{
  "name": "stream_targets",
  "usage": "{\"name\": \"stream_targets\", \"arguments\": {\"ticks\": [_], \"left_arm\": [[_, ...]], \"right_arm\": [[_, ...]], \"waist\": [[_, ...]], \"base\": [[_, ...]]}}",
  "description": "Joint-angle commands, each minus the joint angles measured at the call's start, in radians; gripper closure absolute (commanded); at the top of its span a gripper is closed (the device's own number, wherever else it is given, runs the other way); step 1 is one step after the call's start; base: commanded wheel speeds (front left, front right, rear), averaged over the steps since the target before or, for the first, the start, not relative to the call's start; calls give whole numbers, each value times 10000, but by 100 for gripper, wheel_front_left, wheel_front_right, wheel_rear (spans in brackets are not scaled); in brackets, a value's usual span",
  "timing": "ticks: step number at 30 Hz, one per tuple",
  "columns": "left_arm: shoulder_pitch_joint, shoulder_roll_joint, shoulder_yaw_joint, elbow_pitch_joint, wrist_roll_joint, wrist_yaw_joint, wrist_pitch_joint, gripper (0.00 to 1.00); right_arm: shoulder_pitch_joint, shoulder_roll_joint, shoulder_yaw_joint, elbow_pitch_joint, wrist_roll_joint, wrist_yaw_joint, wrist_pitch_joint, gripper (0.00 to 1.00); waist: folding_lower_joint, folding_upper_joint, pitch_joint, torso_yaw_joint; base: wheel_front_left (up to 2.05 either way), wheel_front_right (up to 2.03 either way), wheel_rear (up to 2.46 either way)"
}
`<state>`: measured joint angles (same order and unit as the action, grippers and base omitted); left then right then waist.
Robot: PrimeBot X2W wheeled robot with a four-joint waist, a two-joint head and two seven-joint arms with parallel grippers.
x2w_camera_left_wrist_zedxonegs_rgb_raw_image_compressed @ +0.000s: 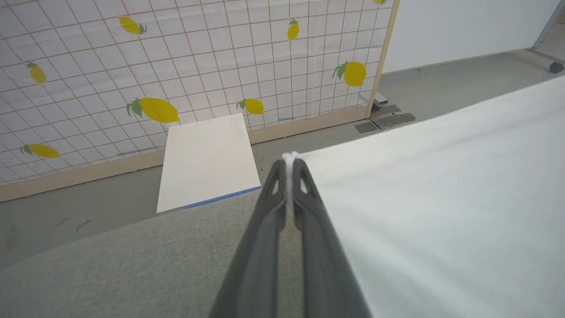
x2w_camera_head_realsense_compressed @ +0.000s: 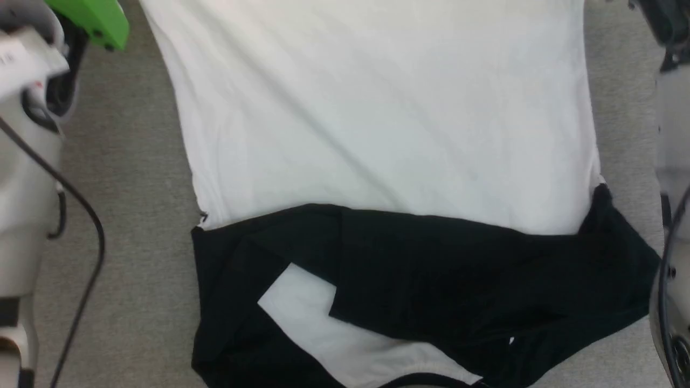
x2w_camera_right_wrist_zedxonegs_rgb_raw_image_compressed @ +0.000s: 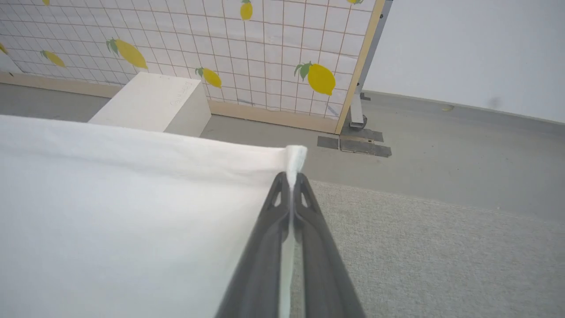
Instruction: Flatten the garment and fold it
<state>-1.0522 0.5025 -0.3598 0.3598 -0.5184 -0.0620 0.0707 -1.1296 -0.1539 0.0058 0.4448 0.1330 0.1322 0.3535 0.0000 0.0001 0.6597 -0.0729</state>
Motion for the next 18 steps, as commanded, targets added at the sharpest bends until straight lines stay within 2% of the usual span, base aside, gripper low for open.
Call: {"name": "stream_targets", "arguments": {"ticks": [1, 5, 10, 18], "left_arm": [[388, 34, 29, -125, 108, -73, -378, 100], [1476, -77, -40, -549, -47, -105, -1045, 100], [3282, -20, -262, -1502, -321, -95, -1237, 100], [6869, 426, -188, -3755, -1036, 717, -890, 100]], "right_arm": [[454, -217, 130, -233, 231, -15, -328, 100], [1900, -738, 521, -991, 864, -15, -892, 100], [4276, -1252, 649, -2380, 1554, -15, -1137, 100], [8305, -1340, -6, -5004, 1981, -15, -673, 100]], "waist": [[0, -1, -1024, 112], [0, -1, -2008, 288], [0, -1, -3205, 455], [0, -1, -4565, 561]], "base": [[0, 0, 0], [0, 0, 0], [0, 0, 0], [0, 0, 0]]}}
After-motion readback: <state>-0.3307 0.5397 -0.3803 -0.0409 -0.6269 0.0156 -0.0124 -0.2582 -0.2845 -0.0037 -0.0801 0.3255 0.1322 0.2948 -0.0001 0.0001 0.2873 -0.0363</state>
